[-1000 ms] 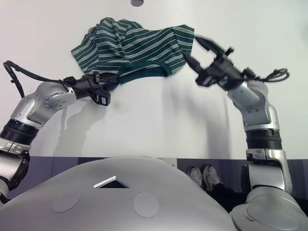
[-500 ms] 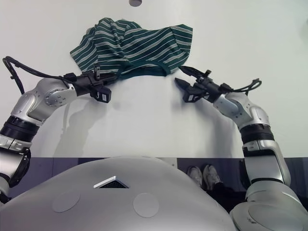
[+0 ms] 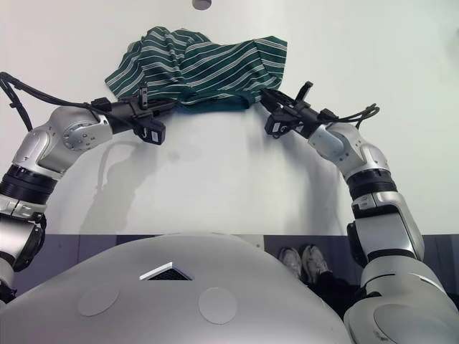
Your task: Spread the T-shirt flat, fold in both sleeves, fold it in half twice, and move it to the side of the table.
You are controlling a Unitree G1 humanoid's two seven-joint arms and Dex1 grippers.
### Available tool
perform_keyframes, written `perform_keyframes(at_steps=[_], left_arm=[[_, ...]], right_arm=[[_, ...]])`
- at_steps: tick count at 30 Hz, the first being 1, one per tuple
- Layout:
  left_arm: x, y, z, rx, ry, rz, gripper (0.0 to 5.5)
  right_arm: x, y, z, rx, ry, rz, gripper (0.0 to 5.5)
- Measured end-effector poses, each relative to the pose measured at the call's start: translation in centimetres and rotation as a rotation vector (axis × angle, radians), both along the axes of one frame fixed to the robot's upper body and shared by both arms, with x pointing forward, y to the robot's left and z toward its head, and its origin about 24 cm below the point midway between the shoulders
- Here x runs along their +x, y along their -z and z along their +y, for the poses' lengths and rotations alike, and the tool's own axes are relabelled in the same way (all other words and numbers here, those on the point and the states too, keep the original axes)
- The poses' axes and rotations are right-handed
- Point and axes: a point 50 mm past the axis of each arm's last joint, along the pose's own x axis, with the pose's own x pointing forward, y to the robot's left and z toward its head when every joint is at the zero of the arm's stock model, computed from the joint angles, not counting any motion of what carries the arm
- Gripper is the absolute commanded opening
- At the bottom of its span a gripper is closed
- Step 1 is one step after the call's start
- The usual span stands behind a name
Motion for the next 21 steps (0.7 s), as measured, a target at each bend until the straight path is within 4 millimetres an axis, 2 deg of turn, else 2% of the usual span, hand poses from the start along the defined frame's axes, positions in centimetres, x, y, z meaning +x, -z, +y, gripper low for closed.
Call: perform_keyframes(at_steps=[1, 8, 10, 12, 14, 17, 19, 21], left_arm=[[0.0, -0.1, -0.1, -0.008, 0.006, -0.003, 0.00], [0.8, -0.8, 0.1, -0.043, -0.014, -0.022, 0.00], [1.8, -2.0, 0.4, -0.113, -0.061, -0.017, 0.00], [3.1, -4.6, 0.6, -0.188, -0.079, -0.022, 0.00], [3.4, -7.3, 0.7, -0.258, -0.054, 0.018, 0.00], [1.3, -10.4, 1.3, -0.229, 0.070, 0.229, 0.00], [-1.0, -12.0, 1.5, -0.208, 0.158, 0.449, 0.00], [-2.3, -13.3, 1.4, -0.211, 0.211, 0.627, 0.00]], right_arm=[[0.3, -0.1, 0.1, 0.000, 0.002, 0.002, 0.02], [1.6, -0.5, 0.2, 0.024, -0.002, 0.082, 0.02], [2.1, -1.5, 0.2, 0.083, -0.003, 0.108, 0.02], [3.1, -4.2, 0.1, 0.153, -0.012, 0.115, 0.02], [3.6, -8.1, -1.2, 0.185, -0.036, 0.169, 0.02], [1.9, -14.1, -2.8, 0.164, -0.137, 0.399, 0.02], [-0.1, -17.1, -2.8, 0.141, -0.217, 0.573, 0.02], [-1.4, -18.9, -1.9, 0.133, -0.282, 0.685, 0.02]])
